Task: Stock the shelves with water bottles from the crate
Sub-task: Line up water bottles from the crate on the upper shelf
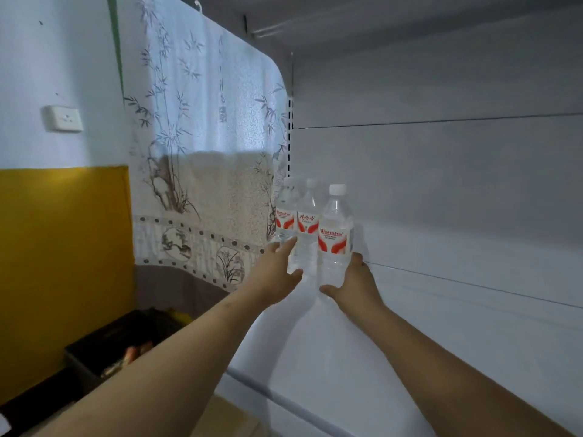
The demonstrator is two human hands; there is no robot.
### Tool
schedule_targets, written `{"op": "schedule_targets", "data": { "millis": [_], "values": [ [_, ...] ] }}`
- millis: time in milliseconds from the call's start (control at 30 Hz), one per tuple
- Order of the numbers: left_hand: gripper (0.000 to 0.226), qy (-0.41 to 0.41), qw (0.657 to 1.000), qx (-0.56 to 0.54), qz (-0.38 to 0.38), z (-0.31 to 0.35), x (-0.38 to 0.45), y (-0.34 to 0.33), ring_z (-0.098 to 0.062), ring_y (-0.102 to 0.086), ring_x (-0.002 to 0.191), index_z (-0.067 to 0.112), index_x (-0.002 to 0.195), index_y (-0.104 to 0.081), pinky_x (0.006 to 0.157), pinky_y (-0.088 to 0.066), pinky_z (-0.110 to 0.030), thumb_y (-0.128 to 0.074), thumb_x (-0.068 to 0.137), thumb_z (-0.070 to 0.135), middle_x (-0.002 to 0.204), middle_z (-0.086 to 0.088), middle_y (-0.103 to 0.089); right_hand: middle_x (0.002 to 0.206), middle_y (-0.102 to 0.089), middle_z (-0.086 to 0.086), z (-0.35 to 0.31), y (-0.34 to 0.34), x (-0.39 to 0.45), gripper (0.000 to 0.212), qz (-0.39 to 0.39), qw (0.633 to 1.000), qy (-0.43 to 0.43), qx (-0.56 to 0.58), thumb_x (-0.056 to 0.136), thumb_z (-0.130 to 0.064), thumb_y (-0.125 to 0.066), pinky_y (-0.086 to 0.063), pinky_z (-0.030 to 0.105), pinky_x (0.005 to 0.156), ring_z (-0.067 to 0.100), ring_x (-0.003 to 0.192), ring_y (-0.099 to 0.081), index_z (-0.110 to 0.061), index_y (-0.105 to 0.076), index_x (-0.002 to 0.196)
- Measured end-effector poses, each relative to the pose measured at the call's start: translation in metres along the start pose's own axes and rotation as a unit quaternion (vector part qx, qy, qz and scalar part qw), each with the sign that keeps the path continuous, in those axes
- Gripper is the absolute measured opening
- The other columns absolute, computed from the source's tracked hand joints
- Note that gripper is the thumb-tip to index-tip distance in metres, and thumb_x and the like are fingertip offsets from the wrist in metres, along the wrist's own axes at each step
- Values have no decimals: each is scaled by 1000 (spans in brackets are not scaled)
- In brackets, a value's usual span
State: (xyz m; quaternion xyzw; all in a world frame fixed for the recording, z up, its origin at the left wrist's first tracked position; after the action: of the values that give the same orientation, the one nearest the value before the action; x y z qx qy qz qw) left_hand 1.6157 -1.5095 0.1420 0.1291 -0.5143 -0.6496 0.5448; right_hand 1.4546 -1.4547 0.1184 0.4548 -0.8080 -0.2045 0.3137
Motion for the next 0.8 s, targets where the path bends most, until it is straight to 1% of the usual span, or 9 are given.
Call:
{"op": "schedule_targets", "data": {
  "millis": [133, 200, 333, 467, 567, 600, 667, 733, 800],
  "values": [
    [76, -4, 1000, -4, -7, -18, 37, -31, -35, -1, 150, 49, 152, -1, 118, -23, -53, -52, 97, 42, 163, -5, 14, 131, -44, 15, 4, -8, 41, 84, 28, 998, -49, -27, 74, -30, -84, -45, 37, 97, 32, 117, -53, -10, -34, 138],
    [78, -16, 1000, -11, -16, -27, 48, -50, -33, -5, 150, 55, 148, 5, 113, -32, -54, -51, 96, 42, 161, 0, 23, 129, -49, 16, 4, -13, 52, 76, 42, 997, -56, -36, 74, -27, -84, -46, 36, 94, 32, 116, -55, -6, -39, 132],
    [84, -44, 999, -18, -8, -38, 57, -70, -27, -18, 149, 56, 148, 8, 105, -43, -44, -54, 95, 38, 157, 5, 33, 120, -62, 15, 6, -18, 56, 54, 100, 992, -37, -61, 80, -21, -80, -48, 35, 88, 32, 112, -61, -2, -48, 120],
    [87, -46, 999, -8, -1, -39, 56, -70, -28, -28, 146, 54, 149, 7, 92, -47, -33, -55, 92, 34, 159, 3, 29, 112, -66, 13, 6, -21, 59, 36, 108, 991, -50, -59, 87, -17, -73, -45, 30, 78, 31, 103, -64, -3, -54, 114],
    [89, -43, 999, 13, -5, -38, 52, -70, -28, -39, 139, 53, 150, 7, 80, -43, -26, -57, 90, 33, 159, 3, 29, 101, -64, 11, 4, -23, 59, 21, 82, 993, -63, -56, 89, -18, -68, -43, 28, 71, 28, 90, -62, -7, -56, 102],
    [90, -38, 999, 19, -16, -38, 51, -68, -29, -43, 137, 52, 150, 7, 81, -44, -27, -57, 89, 34, 159, 3, 29, 98, -64, 11, 2, -21, 56, 17, 71, 993, -66, -64, 90, -18, -66, -41, 26, 69, 26, 88, -62, -7, -58, 100],
    [89, -20, 997, 26, -69, -38, 46, -64, -30, -38, 140, 47, 152, 5, 97, -43, -34, -57, 90, 35, 161, 2, 24, 103, -66, 10, -2, -12, 47, 20, 50, 990, -89, -99, 92, -22, -66, -39, 25, 68, 24, 87, -62, -6, -63, 103],
    [84, -4, 993, 39, -114, -39, 34, -56, -29, -25, 146, 40, 155, 0, 113, -31, -39, -55, 92, 38, 164, -2, 7, 103, -67, 8, -13, 3, 35, 27, 54, 981, -81, -167, 95, -32, -61, -40, 27, 67, 25, 85, -62, -6, -63, 103],
    [78, 2, 994, 38, -105, -40, 15, -39, -27, -27, 146, 34, 156, -7, 114, -30, -38, -53, 94, 40, 163, -5, -13, 99, -66, 7, -30, 19, 21, 30, 83, 971, -40, -219, 99, -37, -50, -41, 28, 65, 24, 79, -59, -9, -60, 102]
  ]
}}
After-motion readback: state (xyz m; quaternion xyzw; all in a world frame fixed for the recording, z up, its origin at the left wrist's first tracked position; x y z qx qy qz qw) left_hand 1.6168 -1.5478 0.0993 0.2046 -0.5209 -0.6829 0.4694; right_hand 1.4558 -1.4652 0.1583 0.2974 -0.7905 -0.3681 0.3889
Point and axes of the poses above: each hand's wrist, its own x-axis towards the middle knuckle, its own y-axis out of the back of the hand, z = x × y, the point moved 5 cm from there along x, towards the middle knuckle
